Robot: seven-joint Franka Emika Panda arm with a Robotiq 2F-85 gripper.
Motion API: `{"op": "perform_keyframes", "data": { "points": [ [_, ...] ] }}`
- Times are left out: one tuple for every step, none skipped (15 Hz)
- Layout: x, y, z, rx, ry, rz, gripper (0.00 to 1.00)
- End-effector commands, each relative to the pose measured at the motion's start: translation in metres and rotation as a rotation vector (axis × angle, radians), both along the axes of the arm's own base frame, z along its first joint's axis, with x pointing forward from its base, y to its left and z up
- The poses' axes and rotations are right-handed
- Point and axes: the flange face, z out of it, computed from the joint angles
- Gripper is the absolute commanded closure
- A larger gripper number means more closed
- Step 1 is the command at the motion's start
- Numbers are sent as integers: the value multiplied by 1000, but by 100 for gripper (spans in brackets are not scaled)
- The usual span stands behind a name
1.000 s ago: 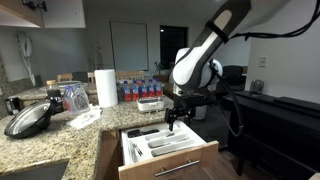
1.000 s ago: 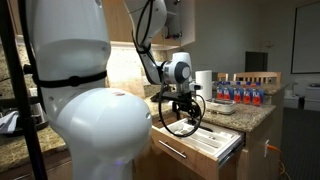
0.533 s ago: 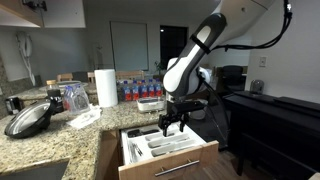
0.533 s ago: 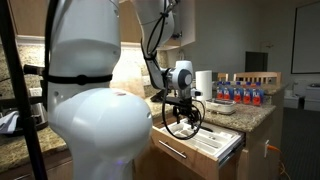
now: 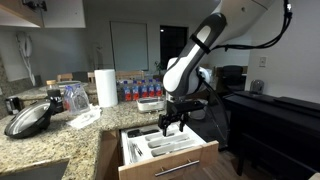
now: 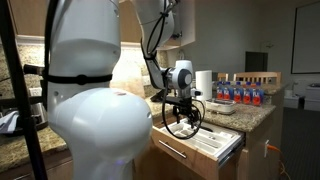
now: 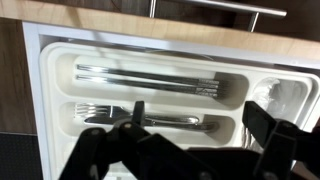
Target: Close the top drawer of the bottom cabinet.
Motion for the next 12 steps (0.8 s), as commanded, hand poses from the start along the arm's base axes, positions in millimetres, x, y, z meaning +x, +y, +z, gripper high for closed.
{"op": "perform_keyframes", "data": {
  "points": [
    [-16,7,-2,13,-8,4,0],
    [-22,10,-4,13,0,11,0],
    [-28,13,-7,13,2,18,0],
    [-34,15,-11,12,6,26,0],
    [-38,16,-14,13,6,21,0],
    [-44,17,-17,16,8,14,0],
    [-49,16,-19,21,5,5,0],
    [-55,13,-20,28,-1,-11,0],
    [-60,11,-22,33,-2,-28,0],
    [-67,9,-24,40,-8,-40,0],
    [-71,7,-25,45,-11,-52,0],
    [-76,5,-27,49,-15,-63,0]
  ]
}}
